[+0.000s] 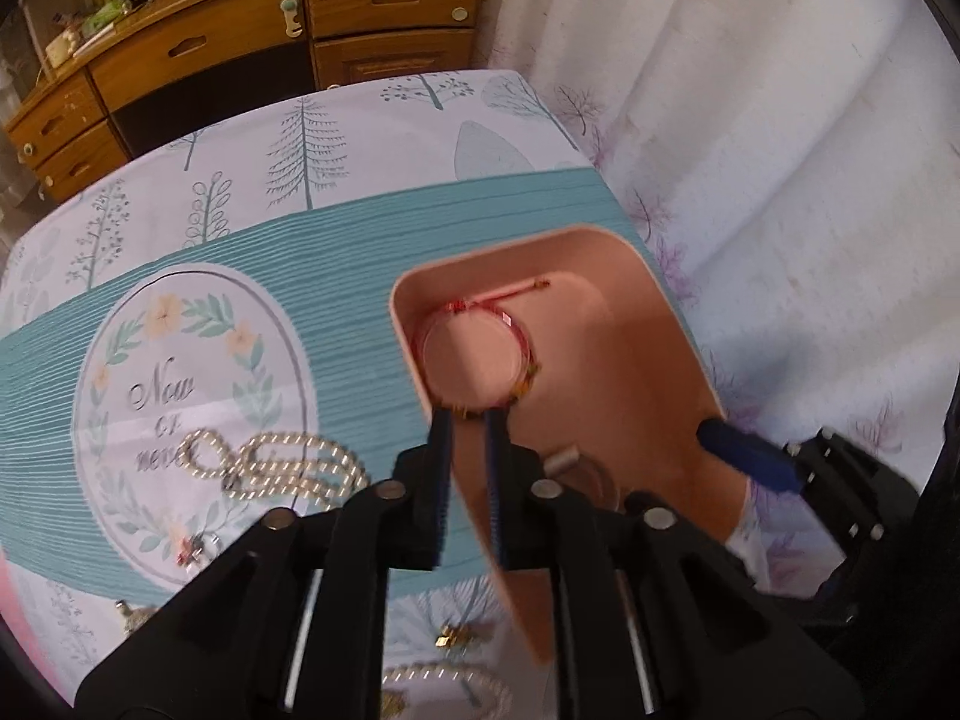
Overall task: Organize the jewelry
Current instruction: 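Withdraw both tools from the pink box back toward the remaining jewelry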
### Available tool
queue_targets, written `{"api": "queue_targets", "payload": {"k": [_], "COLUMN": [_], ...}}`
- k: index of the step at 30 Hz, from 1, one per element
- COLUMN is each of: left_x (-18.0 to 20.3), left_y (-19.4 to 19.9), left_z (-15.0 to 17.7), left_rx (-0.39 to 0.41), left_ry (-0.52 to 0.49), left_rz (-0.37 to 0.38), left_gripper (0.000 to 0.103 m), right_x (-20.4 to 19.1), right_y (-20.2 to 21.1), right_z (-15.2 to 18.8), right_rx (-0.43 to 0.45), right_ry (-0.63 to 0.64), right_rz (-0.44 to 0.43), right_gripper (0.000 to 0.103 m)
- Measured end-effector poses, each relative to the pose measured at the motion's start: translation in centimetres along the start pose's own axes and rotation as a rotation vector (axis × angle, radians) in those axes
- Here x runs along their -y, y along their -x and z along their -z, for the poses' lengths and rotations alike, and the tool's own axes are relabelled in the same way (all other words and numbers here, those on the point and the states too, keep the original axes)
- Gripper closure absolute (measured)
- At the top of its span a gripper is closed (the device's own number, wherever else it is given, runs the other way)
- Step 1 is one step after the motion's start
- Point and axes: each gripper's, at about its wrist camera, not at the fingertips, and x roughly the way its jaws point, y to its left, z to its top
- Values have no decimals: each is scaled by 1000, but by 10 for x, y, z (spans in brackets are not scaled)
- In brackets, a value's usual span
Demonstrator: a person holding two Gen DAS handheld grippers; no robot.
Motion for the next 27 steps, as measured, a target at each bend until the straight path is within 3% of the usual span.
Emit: {"api": "queue_targets", "payload": {"k": [2,4,10,15,27], "left_x": [0,-2,-19,-29,-47], "left_y": [10,22,60,89,151], "left_z": [9,17,46,71,136], "left_rx": [11,28,57,76,100], "left_ry": [-13,-12,-11,-14,-22], "left_rz": [-2,-11,-29,-91,-112], "left_gripper": [71,65,65,65,65], "right_x": [-6,-11,-26,-43,-93], "right_y": [8,16,37,52,90], "right_z": [3,8,24,36,63], "right_rx": [1,0,-19,-35,-51], "right_ry": [-1,-8,-6,7,79], "right_rz": [7,3,-7,-11,-54], "right_gripper": [53,53,53,53,53]}}
